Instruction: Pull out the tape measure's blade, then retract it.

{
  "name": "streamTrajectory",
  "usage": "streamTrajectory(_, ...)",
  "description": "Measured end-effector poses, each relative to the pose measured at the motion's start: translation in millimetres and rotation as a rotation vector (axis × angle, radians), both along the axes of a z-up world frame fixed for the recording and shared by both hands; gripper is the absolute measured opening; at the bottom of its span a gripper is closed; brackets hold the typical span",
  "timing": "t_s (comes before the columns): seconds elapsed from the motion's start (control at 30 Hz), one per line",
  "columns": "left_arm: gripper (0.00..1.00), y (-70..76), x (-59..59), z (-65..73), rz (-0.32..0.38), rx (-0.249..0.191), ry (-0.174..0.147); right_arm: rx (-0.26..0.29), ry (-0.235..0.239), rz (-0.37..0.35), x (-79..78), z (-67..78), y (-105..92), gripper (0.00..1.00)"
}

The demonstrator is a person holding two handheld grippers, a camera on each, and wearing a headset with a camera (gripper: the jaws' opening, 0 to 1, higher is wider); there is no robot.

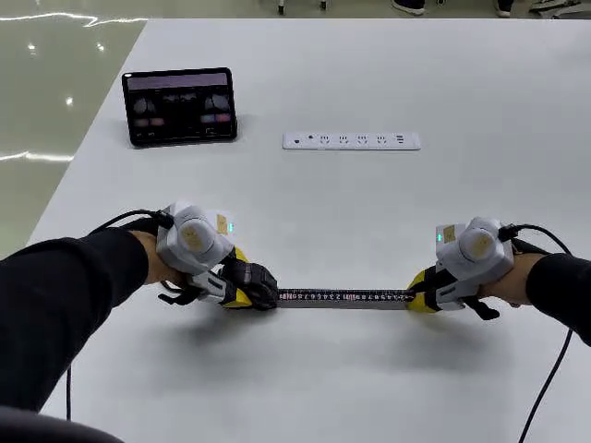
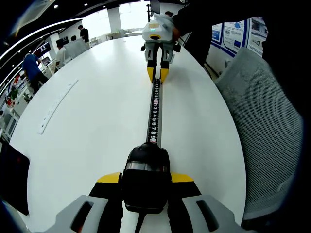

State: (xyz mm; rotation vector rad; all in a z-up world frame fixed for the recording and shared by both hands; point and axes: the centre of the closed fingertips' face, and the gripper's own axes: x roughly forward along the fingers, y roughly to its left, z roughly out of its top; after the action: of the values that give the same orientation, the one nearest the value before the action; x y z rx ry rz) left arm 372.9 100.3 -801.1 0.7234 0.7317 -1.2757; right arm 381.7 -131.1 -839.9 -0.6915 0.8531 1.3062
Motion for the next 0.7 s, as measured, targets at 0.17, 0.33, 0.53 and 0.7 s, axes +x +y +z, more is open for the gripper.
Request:
streamTrajectory(0.17, 0.31, 0.0, 0.7, -0.2, 0.005, -0.003, 0.004, -0.003, 0.005, -0.016, 0.3, 0.1, -7.7, 0.08)
streamTrajectory(0.33, 0.31, 0.8, 1.4, -0.8, 0.001, -0.001, 0.005, -0.012, 0.004, -0.018, 0.5, 0.0, -12.5, 0.08)
streamTrajectory(0.53, 0.31, 0.6, 1.9, -0.9, 0.001, -0.002, 0.004, -0.024, 0.004, -0.021, 0.0, 0.5, -19.2, 0.08)
streamTrajectory(0.7, 0.31, 0.3, 2.0, -1.2, 0.003, -0.003, 0.006, -0.023, 0.006, -0.028, 0.4, 0.7, -22.7, 0.08)
